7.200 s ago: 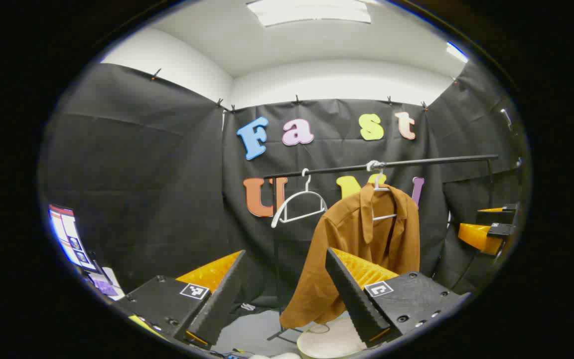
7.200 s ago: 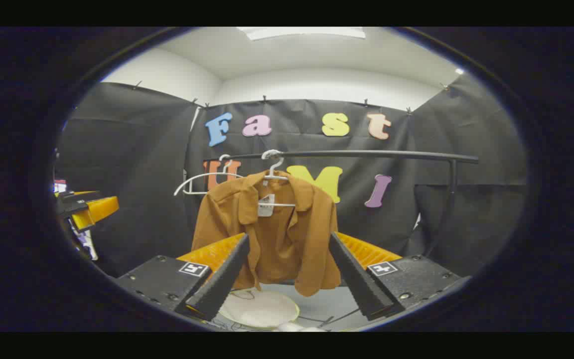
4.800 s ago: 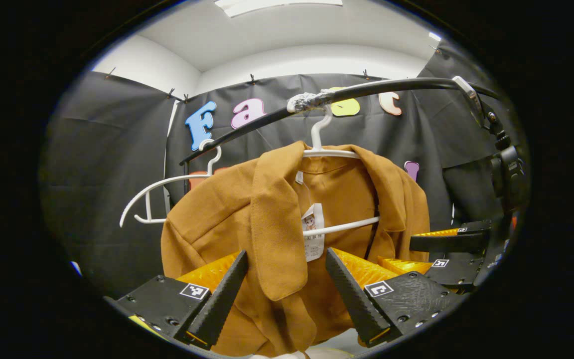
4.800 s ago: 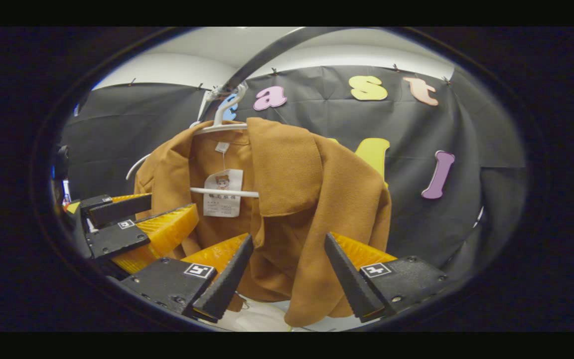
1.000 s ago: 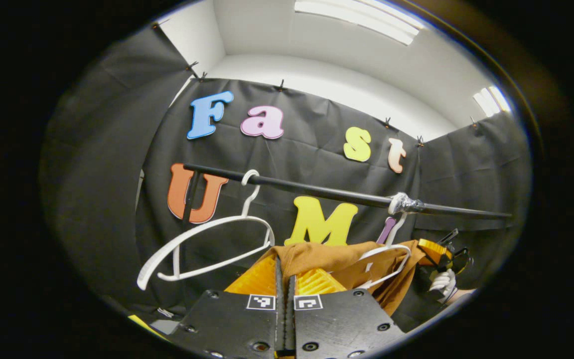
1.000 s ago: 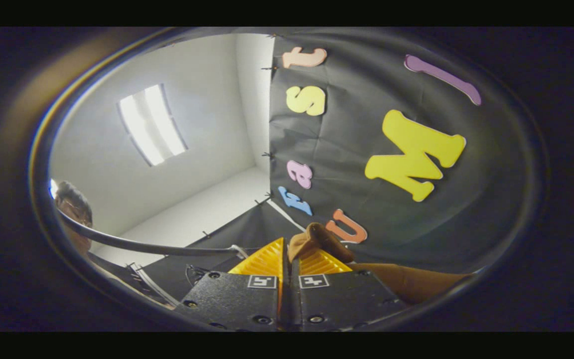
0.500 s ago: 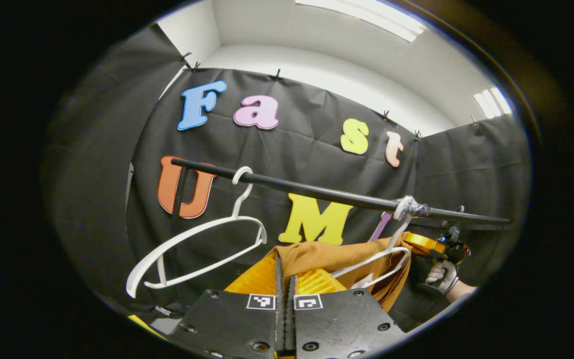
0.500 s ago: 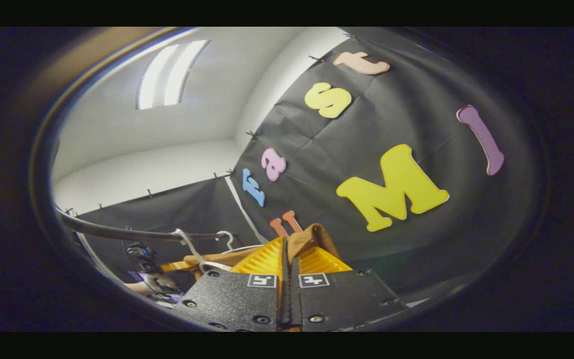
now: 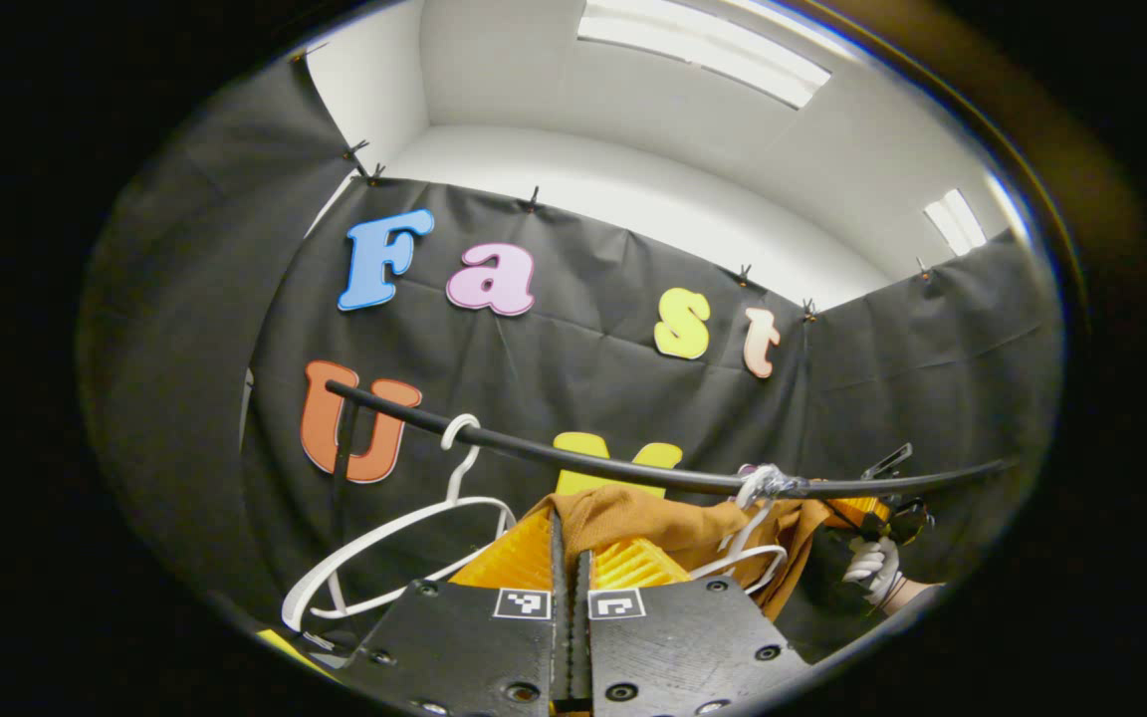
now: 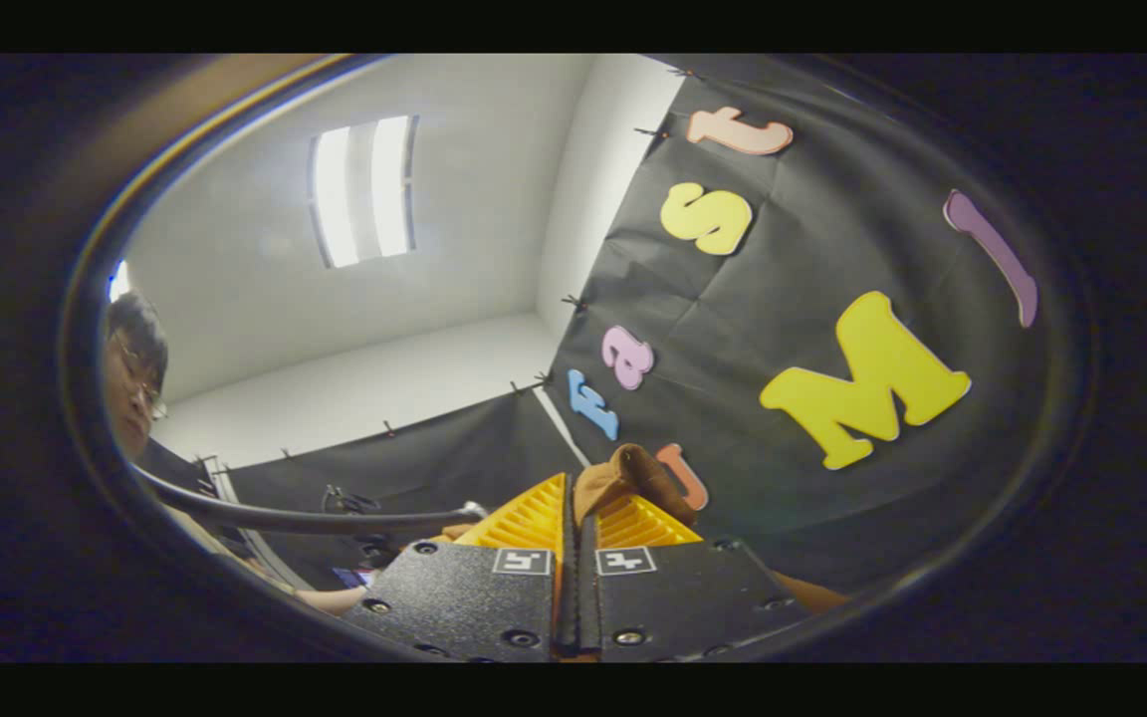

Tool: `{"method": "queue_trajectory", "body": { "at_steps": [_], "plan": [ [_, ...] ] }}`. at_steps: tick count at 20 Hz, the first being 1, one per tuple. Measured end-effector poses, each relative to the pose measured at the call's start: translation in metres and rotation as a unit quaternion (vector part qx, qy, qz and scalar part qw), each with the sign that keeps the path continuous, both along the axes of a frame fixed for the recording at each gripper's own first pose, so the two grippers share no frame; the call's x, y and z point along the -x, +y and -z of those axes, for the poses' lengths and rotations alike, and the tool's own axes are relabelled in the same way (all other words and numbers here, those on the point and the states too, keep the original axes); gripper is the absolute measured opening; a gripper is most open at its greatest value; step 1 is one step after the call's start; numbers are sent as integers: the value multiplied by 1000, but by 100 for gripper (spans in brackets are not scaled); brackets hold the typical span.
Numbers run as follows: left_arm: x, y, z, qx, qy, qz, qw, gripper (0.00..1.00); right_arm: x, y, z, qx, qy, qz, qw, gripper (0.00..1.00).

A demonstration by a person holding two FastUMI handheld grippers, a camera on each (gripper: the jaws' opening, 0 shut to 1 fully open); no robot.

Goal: Grasp the clothes on the hanger with both hands and then place them into the laundry hamper below.

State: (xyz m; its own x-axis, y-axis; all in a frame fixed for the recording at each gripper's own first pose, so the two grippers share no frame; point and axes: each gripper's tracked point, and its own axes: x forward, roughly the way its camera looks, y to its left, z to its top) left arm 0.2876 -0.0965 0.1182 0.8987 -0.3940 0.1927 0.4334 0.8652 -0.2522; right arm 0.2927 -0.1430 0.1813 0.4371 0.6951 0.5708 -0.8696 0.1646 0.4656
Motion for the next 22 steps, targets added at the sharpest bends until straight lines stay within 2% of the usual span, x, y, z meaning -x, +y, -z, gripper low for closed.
{"method": "queue_trajectory", "body": {
  "at_steps": [1,2,3,4,6,8,9,10,13,14,15,17,18,20,22],
  "plan": [
    [2,-2,-1,4,-1,19,1000,3,4,-2,-5,-24,3,-35,999,3],
    [3,-2,-1,10,-1,36,999,0,-4,-17,-4,-46,11,-43,998,2],
    [4,-4,1,14,3,52,999,3,-13,-20,1,-50,20,-41,998,2],
    [4,-5,7,11,11,62,998,0,-17,-17,10,-42,29,-37,998,3],
    [-3,-1,21,-14,26,53,998,0,-23,-16,19,-9,30,-14,999,2],
    [-9,-5,36,-30,45,55,997,0,-36,-21,32,36,41,31,998,4],
    [-10,-9,42,-37,53,65,996,0,-45,-26,40,59,51,60,995,2],
    [-12,-11,46,-46,58,67,995,4,-54,-29,48,77,67,91,991,2],
    [-17,-20,58,-73,69,67,993,0,-68,-30,72,153,83,175,969,2],
    [-17,-23,60,-73,70,68,992,0,-71,-28,78,178,84,195,961,2],
    [-17,-25,62,-74,71,67,992,0,-73,-29,78,182,83,205,958,2],
    [-21,-24,67,-62,80,67,993,0,-82,-24,91,193,107,202,954,3],
    [-22,-26,69,-49,87,70,993,4,-86,-22,99,195,120,198,953,2],
    [-22,-23,70,-41,89,66,993,0,-89,-20,99,167,134,179,960,4],
    [-19,-20,70,-29,85,67,994,4,-95,-15,111,138,156,147,967,4]
  ]
}}
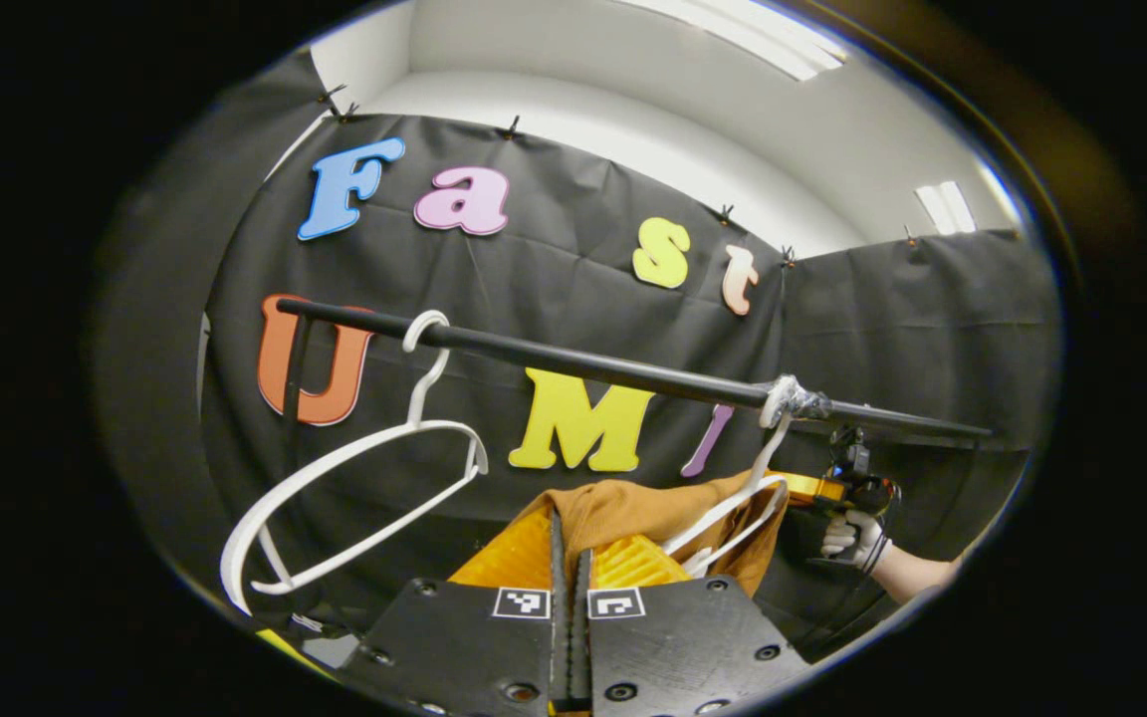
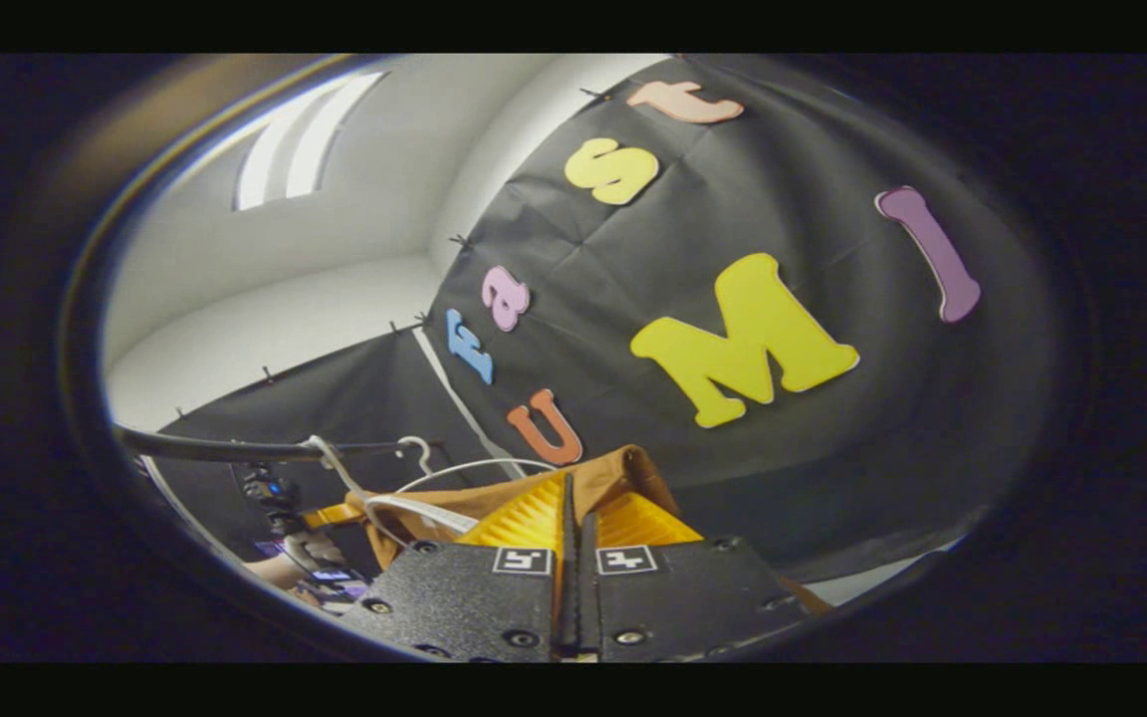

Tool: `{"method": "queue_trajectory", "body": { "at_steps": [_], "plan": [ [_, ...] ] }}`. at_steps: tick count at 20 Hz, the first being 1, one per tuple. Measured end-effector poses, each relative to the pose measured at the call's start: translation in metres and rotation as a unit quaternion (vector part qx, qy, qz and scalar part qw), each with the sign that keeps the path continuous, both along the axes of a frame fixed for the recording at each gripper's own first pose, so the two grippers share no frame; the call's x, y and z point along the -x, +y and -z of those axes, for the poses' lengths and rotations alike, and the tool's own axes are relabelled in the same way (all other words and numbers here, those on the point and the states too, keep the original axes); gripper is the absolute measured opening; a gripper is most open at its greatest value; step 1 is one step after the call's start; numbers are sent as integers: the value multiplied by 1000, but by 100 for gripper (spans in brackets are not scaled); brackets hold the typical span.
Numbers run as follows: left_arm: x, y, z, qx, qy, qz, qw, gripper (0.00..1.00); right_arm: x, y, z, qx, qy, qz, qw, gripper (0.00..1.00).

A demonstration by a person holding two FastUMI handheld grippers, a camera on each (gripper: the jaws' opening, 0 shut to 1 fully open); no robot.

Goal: Grasp the clothes on the hanger with both hands and then place them into the laundry hamper below.

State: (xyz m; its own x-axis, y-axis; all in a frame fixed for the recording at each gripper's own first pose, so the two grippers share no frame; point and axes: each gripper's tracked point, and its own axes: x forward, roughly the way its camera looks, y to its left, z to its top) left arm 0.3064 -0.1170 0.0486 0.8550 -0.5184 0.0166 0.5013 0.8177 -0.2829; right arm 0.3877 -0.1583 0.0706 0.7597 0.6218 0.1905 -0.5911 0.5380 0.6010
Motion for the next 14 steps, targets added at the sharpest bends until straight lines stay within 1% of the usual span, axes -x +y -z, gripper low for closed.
{"method": "queue_trajectory", "body": {
  "at_steps": [1,2,3,5,6,7,8,10,11,12,13,14],
  "plan": [
    [-1,1,3,10,6,1,1000,0,-3,2,6,-18,14,-12,1000,4],
    [-1,2,8,20,12,0,1000,4,-7,2,10,-37,27,-23,999,3],
    [-1,4,10,29,20,0,999,0,-10,4,10,-58,37,-28,997,3],
    [0,6,9,40,19,-4,999,0,-12,10,14,-52,36,-32,998,3],
    [1,6,7,37,15,-5,999,4,-13,11,17,-47,35,-34,998,3],
    [4,6,7,34,16,-5,999,4,-11,11,14,-54,36,-36,997,3],
    [7,5,1,31,9,-4,999,4,-4,6,3,-70,22,-39,997,3],
    [11,1,-16,27,-10,1,1000,4,13,-5,-25,-110,-26,-50,992,2],
    [15,2,-25,24,-24,2,999,4,18,-7,-33,-119,-44,-56,990,3],
    [17,3,-31,25,-31,4,999,0,21,-5,-38,-119,-59,-60,989,3],
    [17,3,-31,23,-34,2,999,4,23,-4,-38,-105,-69,-62,990,3],
    [15,0,-32,23,-31,4,999,0,23,-8,-39,-89,-76,-54,992,2]
  ]
}}
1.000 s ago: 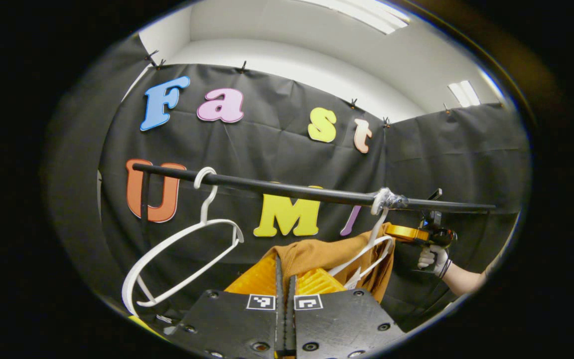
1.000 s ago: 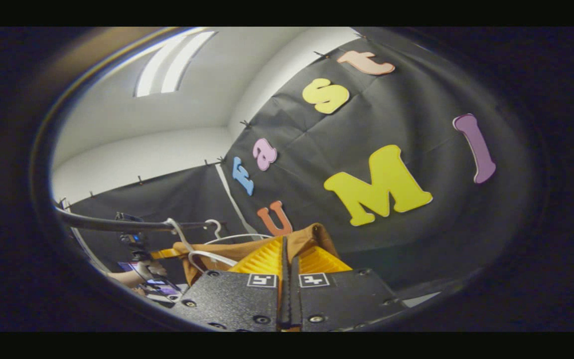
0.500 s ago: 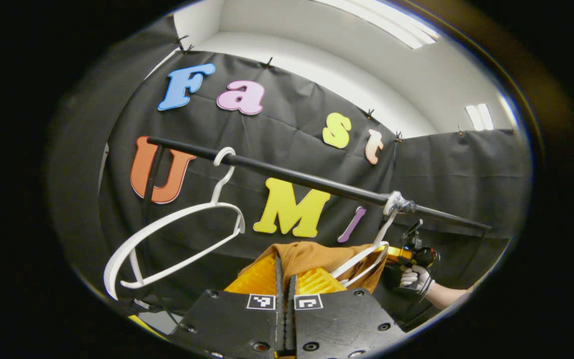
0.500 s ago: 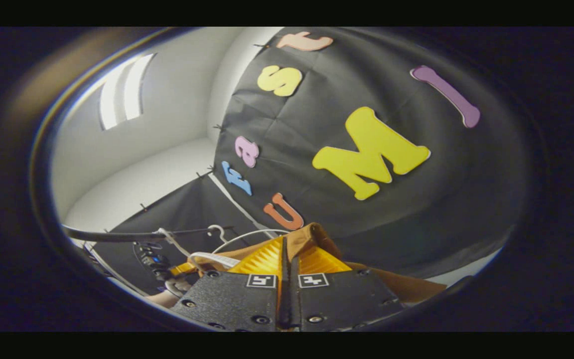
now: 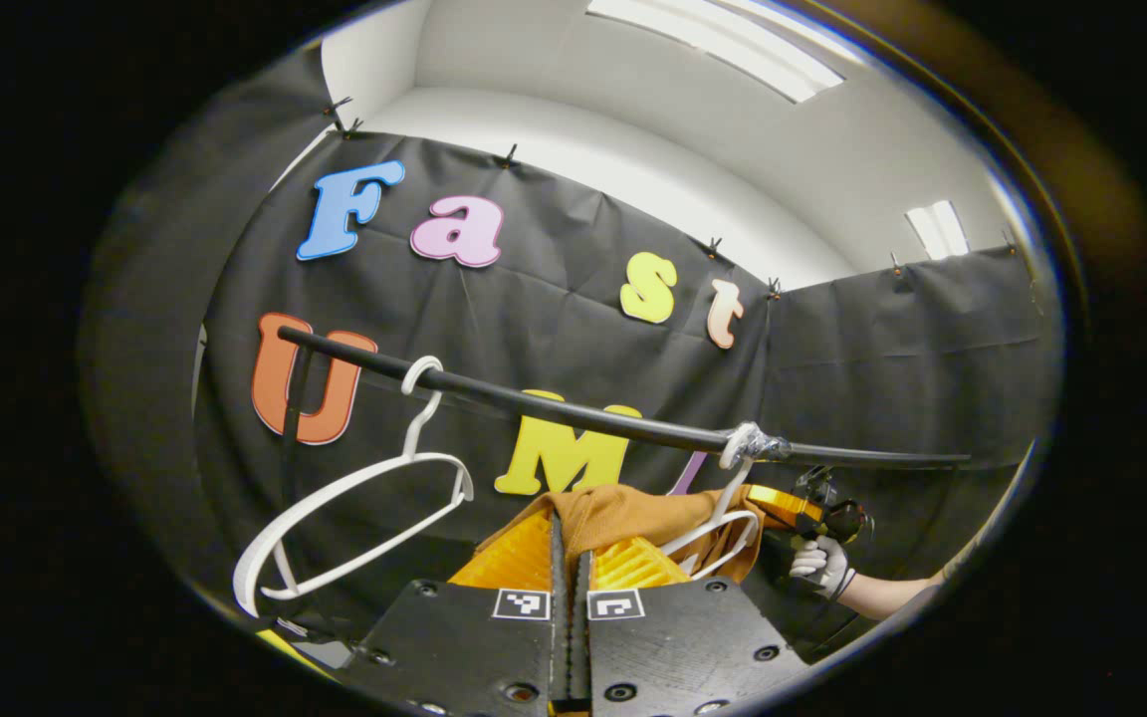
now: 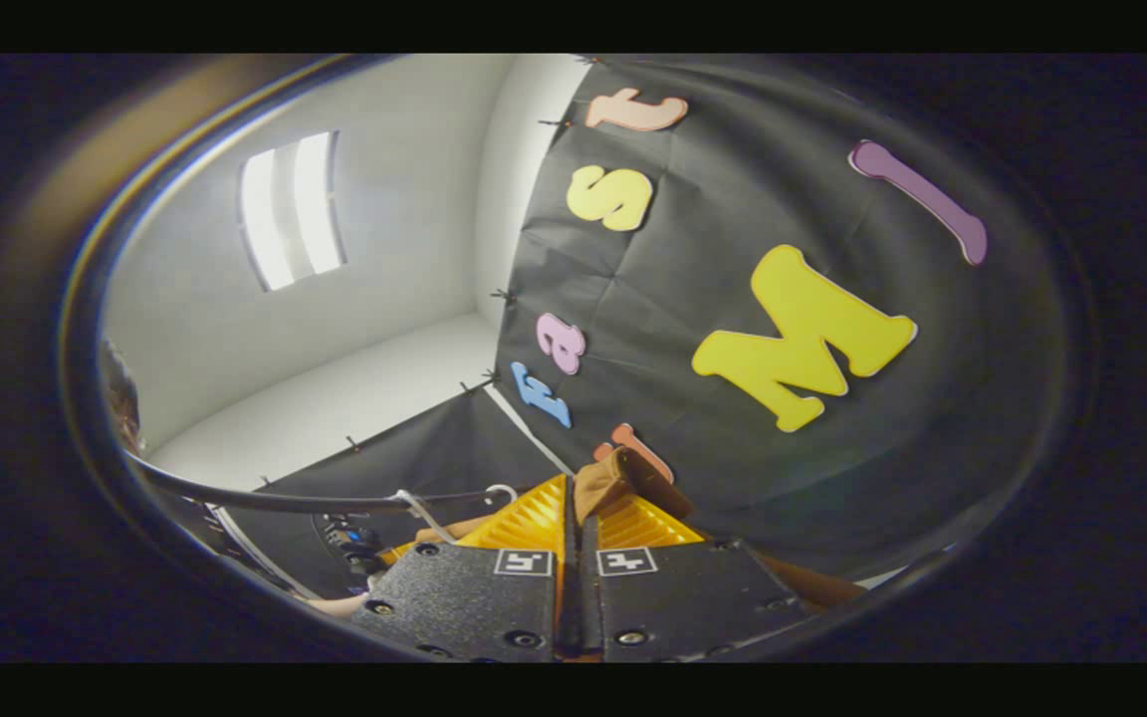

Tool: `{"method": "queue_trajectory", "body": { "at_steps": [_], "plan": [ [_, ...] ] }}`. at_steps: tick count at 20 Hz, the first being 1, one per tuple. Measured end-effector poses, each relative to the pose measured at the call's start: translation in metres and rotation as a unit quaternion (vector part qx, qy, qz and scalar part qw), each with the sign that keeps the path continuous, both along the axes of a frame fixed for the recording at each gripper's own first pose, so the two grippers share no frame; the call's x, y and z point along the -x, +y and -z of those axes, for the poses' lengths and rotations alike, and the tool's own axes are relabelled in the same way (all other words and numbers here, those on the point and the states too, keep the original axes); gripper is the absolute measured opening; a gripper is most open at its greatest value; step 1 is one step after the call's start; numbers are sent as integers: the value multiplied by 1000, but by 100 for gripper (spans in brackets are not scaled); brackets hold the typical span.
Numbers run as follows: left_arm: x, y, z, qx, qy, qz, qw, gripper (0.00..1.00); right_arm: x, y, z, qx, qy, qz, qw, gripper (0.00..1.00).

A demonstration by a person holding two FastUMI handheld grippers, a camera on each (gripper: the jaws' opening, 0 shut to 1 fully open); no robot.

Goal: Grasp the clothes on the hanger with both hands and then place them into the laundry hamper below.

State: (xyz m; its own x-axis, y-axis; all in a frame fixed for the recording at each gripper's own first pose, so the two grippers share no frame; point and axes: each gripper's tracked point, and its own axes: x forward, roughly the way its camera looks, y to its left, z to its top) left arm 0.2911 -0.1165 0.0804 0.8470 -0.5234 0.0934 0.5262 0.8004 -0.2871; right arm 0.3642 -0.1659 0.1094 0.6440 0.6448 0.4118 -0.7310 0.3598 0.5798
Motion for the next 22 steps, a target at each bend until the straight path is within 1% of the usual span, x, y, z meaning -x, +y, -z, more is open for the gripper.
{"method": "queue_trajectory", "body": {
  "at_steps": [2,3,4,5,6,7,8,9,11,12,13,14,15,16,17,20,21,22],
  "plan": [
    [-3,-7,-2,-18,0,1,1000,0,0,-10,-6,27,-13,32,999,3],
    [-2,-11,-2,-28,-2,4,1000,4,0,-16,-13,29,-20,47,998,3],
    [-3,-14,-1,-38,-4,7,999,4,1,-20,-16,33,-22,63,997,3],
    [-2,-18,1,-47,-2,12,999,0,1,-23,-16,49,-26,77,995,3],
    [-3,-20,3,-53,2,13,998,4,0,-26,-10,73,-25,95,992,3],
    [-4,-25,4,-57,3,18,998,4,-5,-27,-1,107,-14,112,988,2],
    [-7,-27,6,-62,7,16,998,0,-6,-26,7,132,-6,124,984,2],
    [-8,-31,9,-63,11,18,998,0,-10,-29,12,145,5,139,980,2],
    [-8,-32,12,-64,14,18,998,0,-18,-27,14,149,16,153,977,2],
    [-9,-31,12,-61,13,15,998,4,-23,-22,20,144,28,147,978,3],
    [-11,-29,13,-56,17,15,998,0,-28,-15,26,141,39,139,979,3],
    [-13,-24,14,-51,16,10,998,0,-33,-8,35,151,49,131,979,4],
    [-13,-23,15,-43,21,9,999,4,-37,-1,43,165,55,123,977,3],
    [-14,-19,17,-34,22,5,999,0,-42,9,54,182,61,115,975,3],
    [-13,-14,18,-26,25,3,999,0,-45,14,57,174,69,99,977,3],
    [-13,-6,26,2,32,-5,999,0,-50,28,58,118,86,44,988,4],
    [-13,-2,28,17,37,-4,999,4,-51,30,58,90,99,18,991,4],
    [-14,1,30,37,43,-1,998,0,-50,31,60,55,113,-15,992,4]
  ]
}}
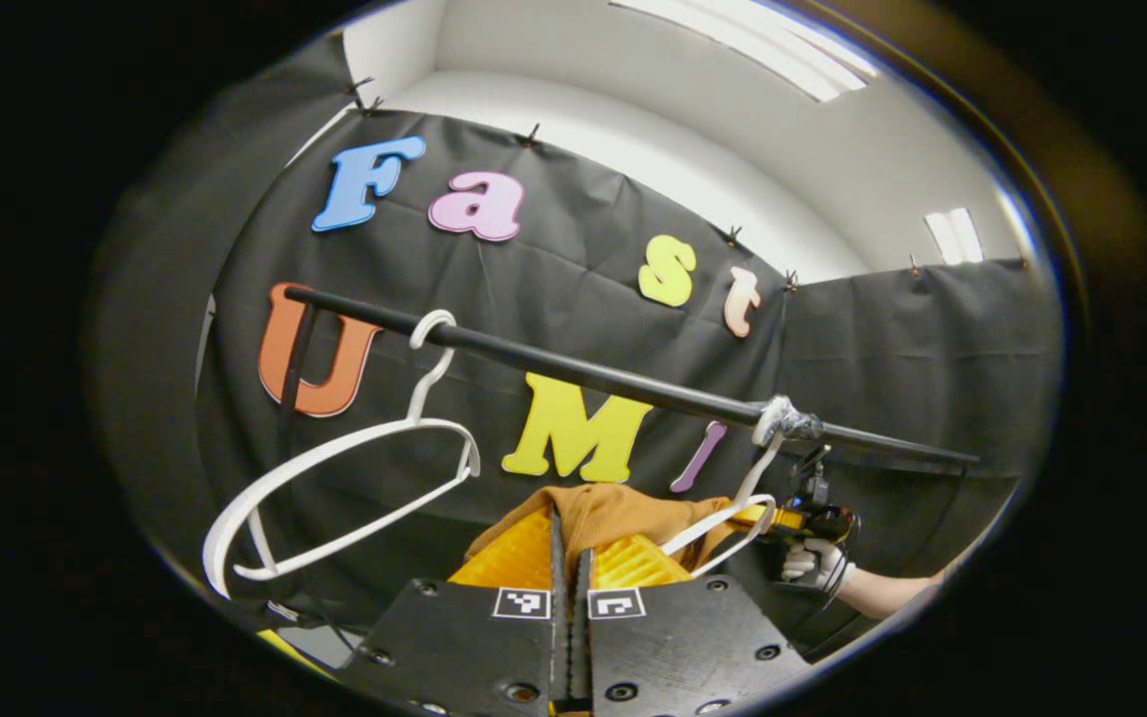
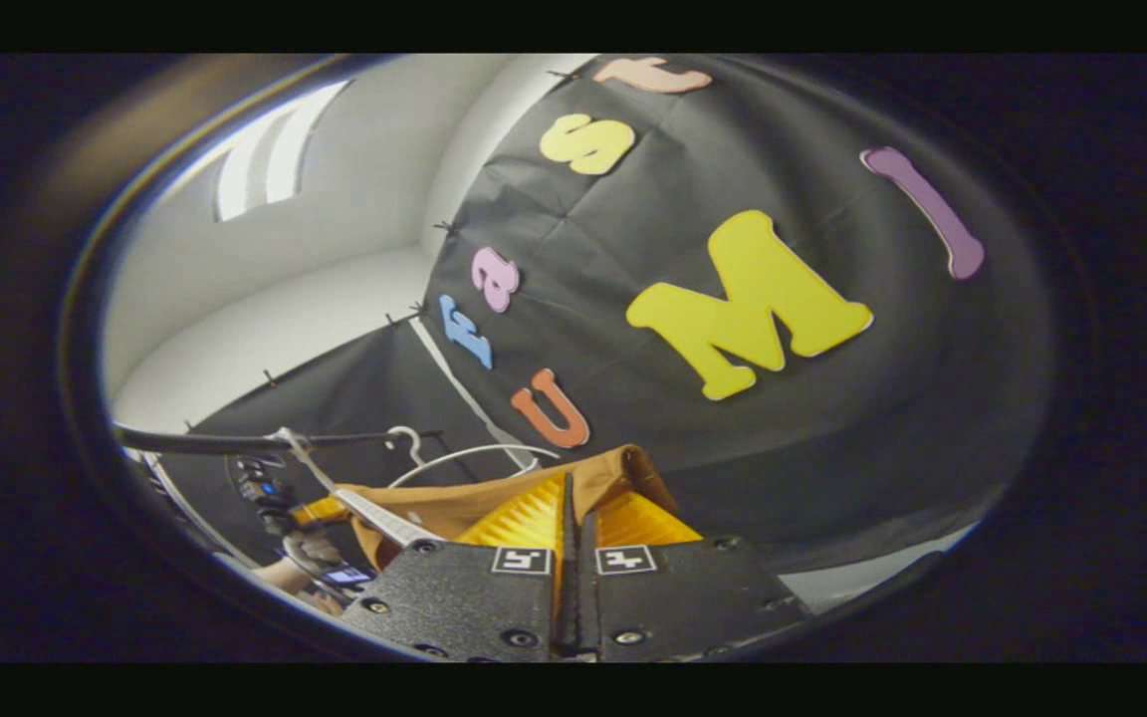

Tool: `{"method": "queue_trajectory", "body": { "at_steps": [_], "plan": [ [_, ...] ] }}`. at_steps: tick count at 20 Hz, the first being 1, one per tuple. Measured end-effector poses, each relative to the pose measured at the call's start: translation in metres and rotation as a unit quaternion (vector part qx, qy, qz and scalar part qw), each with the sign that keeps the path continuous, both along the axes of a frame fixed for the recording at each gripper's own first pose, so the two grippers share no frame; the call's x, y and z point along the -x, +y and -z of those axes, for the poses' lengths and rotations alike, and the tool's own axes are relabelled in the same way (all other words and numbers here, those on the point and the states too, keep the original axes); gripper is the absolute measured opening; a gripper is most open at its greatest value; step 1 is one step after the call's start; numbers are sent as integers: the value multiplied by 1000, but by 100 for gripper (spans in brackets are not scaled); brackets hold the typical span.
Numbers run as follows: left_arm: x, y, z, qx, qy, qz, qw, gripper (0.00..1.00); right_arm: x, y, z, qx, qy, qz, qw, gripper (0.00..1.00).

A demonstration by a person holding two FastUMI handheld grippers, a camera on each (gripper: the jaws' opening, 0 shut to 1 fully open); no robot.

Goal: Grasp the clothes on the hanger with both hands and then place them into the laundry hamper below.

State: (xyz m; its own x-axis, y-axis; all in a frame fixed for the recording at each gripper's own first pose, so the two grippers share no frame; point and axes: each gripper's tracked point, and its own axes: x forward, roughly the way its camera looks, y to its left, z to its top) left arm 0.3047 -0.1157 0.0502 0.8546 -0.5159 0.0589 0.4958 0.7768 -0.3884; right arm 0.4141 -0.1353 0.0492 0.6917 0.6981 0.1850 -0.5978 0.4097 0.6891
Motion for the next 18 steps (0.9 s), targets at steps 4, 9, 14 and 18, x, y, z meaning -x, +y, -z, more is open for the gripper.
{"method": "queue_trajectory", "body": {
  "at_steps": [4,9,14,18],
  "plan": [
    [-1,17,11,70,17,5,997,0,-3,10,12,-116,54,-85,988,4],
    [-1,19,19,140,28,25,989,0,-12,10,28,-189,96,-132,968,2],
    [-15,26,58,108,82,5,991,0,-18,28,50,-102,106,-104,984,2],
    [-18,39,71,109,95,-27,989,0,-5,38,70,-93,106,-97,985,2]
  ]
}}
